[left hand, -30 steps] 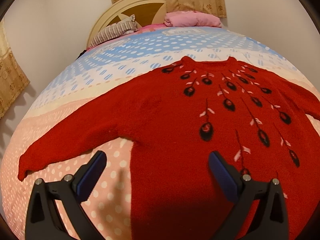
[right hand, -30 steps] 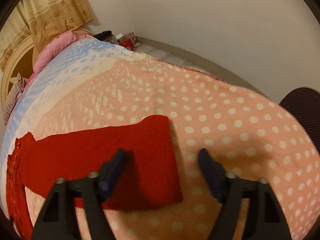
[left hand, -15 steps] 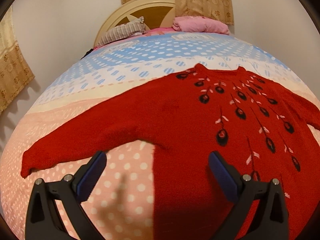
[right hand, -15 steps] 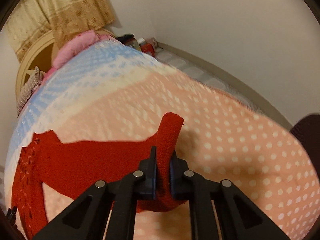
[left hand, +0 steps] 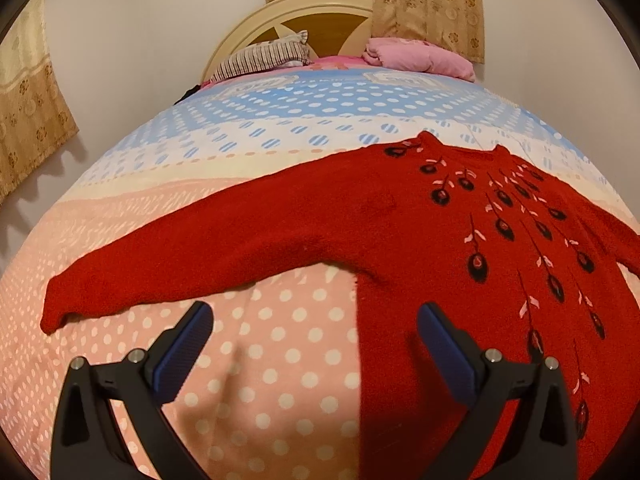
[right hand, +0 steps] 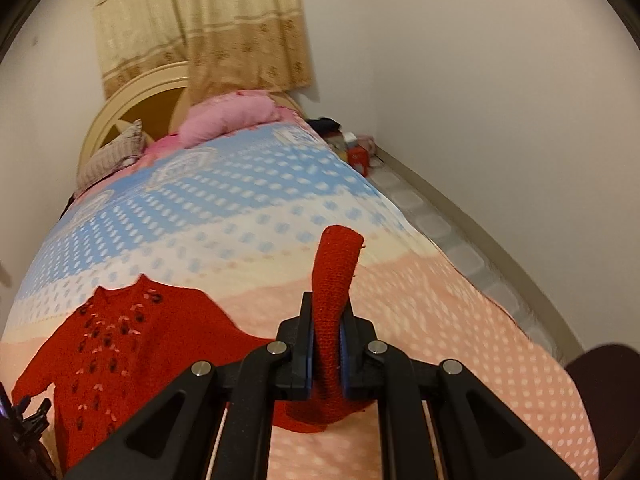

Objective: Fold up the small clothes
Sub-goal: 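Lift the sleeve with the right gripper and fold it across the cardigan body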

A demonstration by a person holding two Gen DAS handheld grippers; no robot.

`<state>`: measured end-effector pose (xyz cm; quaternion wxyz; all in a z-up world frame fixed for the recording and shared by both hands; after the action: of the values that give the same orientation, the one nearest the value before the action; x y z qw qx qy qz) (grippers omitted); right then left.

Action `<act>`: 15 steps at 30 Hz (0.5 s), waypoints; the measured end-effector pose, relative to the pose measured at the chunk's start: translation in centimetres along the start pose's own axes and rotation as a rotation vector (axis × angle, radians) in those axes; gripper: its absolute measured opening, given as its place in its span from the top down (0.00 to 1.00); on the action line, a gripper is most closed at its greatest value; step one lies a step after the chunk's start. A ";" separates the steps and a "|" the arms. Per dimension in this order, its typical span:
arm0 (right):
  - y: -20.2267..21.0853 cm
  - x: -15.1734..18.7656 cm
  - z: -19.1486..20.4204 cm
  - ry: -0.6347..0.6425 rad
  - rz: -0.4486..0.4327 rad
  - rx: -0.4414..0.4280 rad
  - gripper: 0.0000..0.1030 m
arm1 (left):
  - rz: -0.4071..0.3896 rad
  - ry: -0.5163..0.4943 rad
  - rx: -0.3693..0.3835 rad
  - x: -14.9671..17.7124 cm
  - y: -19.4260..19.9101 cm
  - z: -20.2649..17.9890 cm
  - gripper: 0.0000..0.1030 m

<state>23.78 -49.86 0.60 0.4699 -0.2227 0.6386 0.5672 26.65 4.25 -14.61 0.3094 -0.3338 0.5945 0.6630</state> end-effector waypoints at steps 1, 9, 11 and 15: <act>0.2 -0.5 1.1 0.014 -0.006 -0.009 0.91 | 0.000 0.005 0.000 0.0 0.1 0.2 0.00; 3.3 -3.7 8.8 0.105 -0.057 -0.098 0.91 | 0.002 0.055 0.018 0.5 -0.2 1.9 0.00; 4.3 -4.5 10.9 0.134 -0.076 -0.123 0.91 | 0.009 0.067 0.024 0.8 -0.3 2.1 0.00; 5.9 -5.6 16.1 0.192 -0.102 -0.182 0.91 | 0.010 0.077 0.033 1.2 -0.2 2.3 0.00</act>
<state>27.13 -34.65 9.74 0.4128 -0.3495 0.6145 0.5743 25.99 6.57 -15.55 0.2884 -0.3511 0.6184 0.6412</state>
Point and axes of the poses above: each gripper's, at about its wrist camera, not at the fingertips, and y roughly against the way its jaws point, z to its left, x to its underside, the point moved 3 cm from there along -y, roughly the way its jaws point, and after that the axes turned 9 degrees about -z, right-handed, at the moved point
